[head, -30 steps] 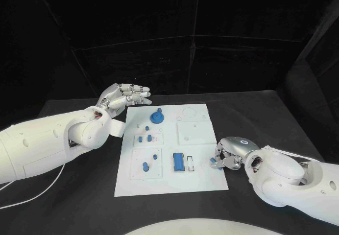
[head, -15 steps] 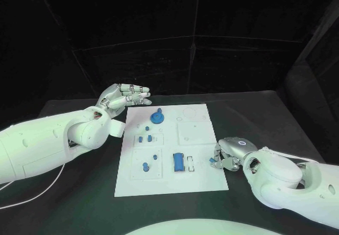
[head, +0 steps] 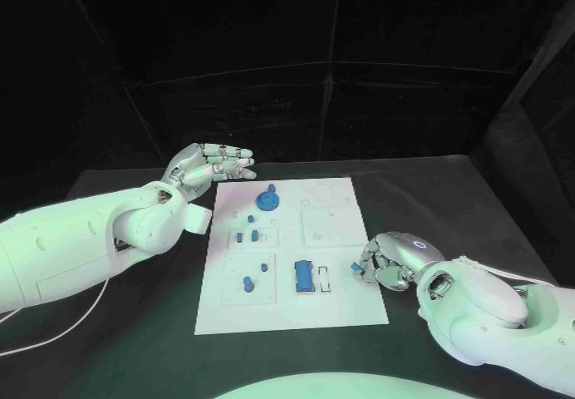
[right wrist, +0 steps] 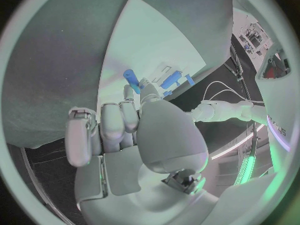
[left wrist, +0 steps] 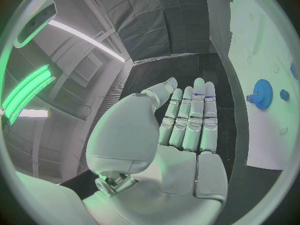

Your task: Assemble the parts on the task board

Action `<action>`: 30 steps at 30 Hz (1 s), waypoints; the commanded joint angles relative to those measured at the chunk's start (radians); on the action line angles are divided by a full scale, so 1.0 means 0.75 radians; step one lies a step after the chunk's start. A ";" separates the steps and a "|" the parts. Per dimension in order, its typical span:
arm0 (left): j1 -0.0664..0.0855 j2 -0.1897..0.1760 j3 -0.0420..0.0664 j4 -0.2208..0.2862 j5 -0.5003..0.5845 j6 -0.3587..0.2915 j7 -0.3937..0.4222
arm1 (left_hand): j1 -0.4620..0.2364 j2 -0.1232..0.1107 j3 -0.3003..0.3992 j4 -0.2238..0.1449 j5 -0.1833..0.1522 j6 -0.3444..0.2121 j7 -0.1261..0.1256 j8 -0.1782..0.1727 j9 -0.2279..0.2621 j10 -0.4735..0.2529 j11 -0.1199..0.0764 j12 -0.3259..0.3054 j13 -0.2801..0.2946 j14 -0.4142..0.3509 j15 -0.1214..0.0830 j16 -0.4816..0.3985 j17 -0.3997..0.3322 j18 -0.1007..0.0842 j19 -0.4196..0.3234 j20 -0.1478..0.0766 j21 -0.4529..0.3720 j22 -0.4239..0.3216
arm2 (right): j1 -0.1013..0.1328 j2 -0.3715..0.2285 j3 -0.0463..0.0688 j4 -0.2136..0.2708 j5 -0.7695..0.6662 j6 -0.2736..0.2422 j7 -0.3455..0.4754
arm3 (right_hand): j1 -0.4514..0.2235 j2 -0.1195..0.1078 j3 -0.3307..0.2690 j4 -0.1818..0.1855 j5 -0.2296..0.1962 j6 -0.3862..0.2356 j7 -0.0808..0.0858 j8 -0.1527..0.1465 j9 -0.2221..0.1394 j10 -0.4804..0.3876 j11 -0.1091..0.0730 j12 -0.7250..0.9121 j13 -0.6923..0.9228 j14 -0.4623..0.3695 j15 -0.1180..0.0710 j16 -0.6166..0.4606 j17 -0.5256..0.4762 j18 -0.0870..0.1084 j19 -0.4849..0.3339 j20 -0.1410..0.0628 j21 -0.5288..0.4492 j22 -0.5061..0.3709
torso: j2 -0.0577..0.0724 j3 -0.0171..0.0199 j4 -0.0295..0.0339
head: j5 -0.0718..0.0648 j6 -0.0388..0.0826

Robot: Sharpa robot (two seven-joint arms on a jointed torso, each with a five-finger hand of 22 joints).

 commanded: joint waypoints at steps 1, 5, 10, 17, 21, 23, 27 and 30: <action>0.002 -0.001 0.001 0.006 0.006 0.012 0.001 | 0.004 0.011 0.004 0.001 0.007 -0.009 -0.003 0.009 -0.001 -0.003 -0.004 -0.004 -0.002 0.008 0.000 -0.009 -0.001 0.008 0.011 0.001 -0.006 -0.001 | 0.002 0.008 0.000 0.010 0.139 -0.166 0.080 | 0.039 0.044 0.012 0.005 -0.009 0.010 0.000 0.000 -0.001 0.026 -0.010 0.010 0.006 0.022 -0.007 0.012 0.008 -0.022 0.060 -0.006 0.004 0.265 | 0.001 -0.0010 0.0011 | 0.002 -0.001; 0.002 -0.001 0.001 0.009 0.006 0.012 0.001 | 0.004 0.009 0.006 -0.001 0.007 -0.010 -0.002 0.008 -0.001 -0.004 -0.003 -0.005 -0.002 0.008 0.001 -0.012 -0.002 0.007 0.011 0.001 -0.007 -0.003 | 0.002 0.028 0.000 0.010 0.211 -0.183 0.107 | 0.027 0.037 0.016 0.013 -0.013 0.012 0.000 -0.002 -0.002 0.028 -0.010 0.012 0.008 0.023 -0.006 0.015 0.013 -0.023 0.062 -0.005 0.005 0.266 | 0.001 -0.0003 0.0012 | 0.003 0.000; 0.002 -0.002 0.001 0.012 0.006 0.012 0.000 | 0.004 0.009 0.006 -0.001 0.007 -0.010 -0.002 0.008 -0.001 -0.004 -0.003 -0.005 -0.002 0.008 0.001 -0.012 -0.002 0.007 0.011 0.001 -0.007 -0.003 | 0.002 0.060 0.001 -0.004 0.289 -0.163 0.124 | 0.016 0.031 0.020 0.020 -0.014 0.015 0.000 -0.003 -0.002 0.030 -0.009 0.015 0.011 0.024 -0.006 0.017 0.016 -0.023 0.061 -0.005 0.004 0.266 | 0.001 -0.0001 -0.0001 | 0.005 -0.002; 0.002 -0.003 0.001 0.016 0.006 0.012 -0.001 | -0.003 0.007 0.005 0.002 0.006 -0.011 0.000 0.008 -0.001 -0.004 -0.001 -0.006 -0.002 0.009 0.002 -0.015 -0.003 0.006 0.012 0.002 -0.009 -0.006 | 0.002 0.113 0.001 -0.039 0.357 -0.092 0.115 | 0.000 0.022 0.026 0.032 -0.004 0.022 -0.002 -0.002 0.000 0.038 -0.011 0.024 0.019 0.025 -0.007 0.020 0.021 -0.023 0.062 -0.005 0.005 0.268 | 0.002 -0.0003 -0.0003 | 0.006 -0.002; 0.002 -0.003 0.001 0.018 0.006 0.013 -0.003 | -0.006 0.007 0.004 0.004 0.006 -0.012 0.001 0.008 -0.001 -0.004 -0.001 -0.006 -0.002 0.010 0.003 -0.016 -0.003 0.006 0.012 0.002 -0.009 -0.007 | 0.002 0.140 0.000 -0.056 0.380 -0.074 0.102 | -0.002 0.018 0.031 0.034 -0.002 0.032 -0.006 0.001 0.002 0.047 -0.014 0.038 0.030 0.025 -0.009 0.021 0.023 -0.023 0.064 -0.006 0.007 0.269 | 0.002 0.0002 -0.0030 | 0.006 -0.003; 0.002 -0.003 0.001 0.018 0.006 0.015 -0.007 | -0.007 0.007 0.004 0.005 0.006 -0.012 0.001 0.008 -0.001 -0.004 0.000 -0.006 -0.002 0.010 0.003 -0.017 -0.003 0.006 0.012 0.003 -0.009 -0.008 | 0.002 0.154 0.000 -0.065 0.386 -0.073 0.092 | -0.006 0.015 0.033 0.036 -0.004 0.036 -0.008 0.003 0.003 0.051 -0.016 0.042 0.032 0.026 -0.010 0.022 0.025 -0.024 0.064 -0.007 0.007 0.269 | 0.001 0.0014 -0.0031 | 0.008 -0.003; 0.002 -0.002 0.001 0.019 0.006 0.020 -0.013 | -0.011 0.007 0.004 0.007 0.006 -0.011 0.001 0.009 -0.001 -0.004 0.000 -0.006 -0.002 0.011 0.004 -0.018 -0.004 0.006 0.012 0.003 -0.010 -0.010 | 0.002 0.177 0.000 -0.081 0.383 -0.084 0.073 | -0.015 0.011 0.034 0.042 -0.006 0.041 -0.010 0.004 0.004 0.054 -0.018 0.044 0.034 0.026 -0.011 0.023 0.026 -0.024 0.065 -0.008 0.008 0.270 | 0.001 0.0006 -0.0010 | 0.004 -0.005; 0.002 -0.001 0.001 0.018 0.006 0.022 -0.017 | -0.012 0.007 0.004 0.007 0.006 -0.011 0.001 0.009 -0.001 -0.004 0.000 -0.006 -0.002 0.012 0.004 -0.018 -0.004 0.006 0.012 0.003 -0.010 -0.010 | 0.002 0.196 0.000 -0.094 0.373 -0.090 0.062 | -0.020 0.009 0.034 0.046 -0.007 0.043 -0.010 0.004 0.005 0.055 -0.018 0.043 0.033 0.026 -0.012 0.024 0.027 -0.024 0.065 -0.008 0.008 0.270 | 0.001 0.0003 0.0001 | 0.002 -0.007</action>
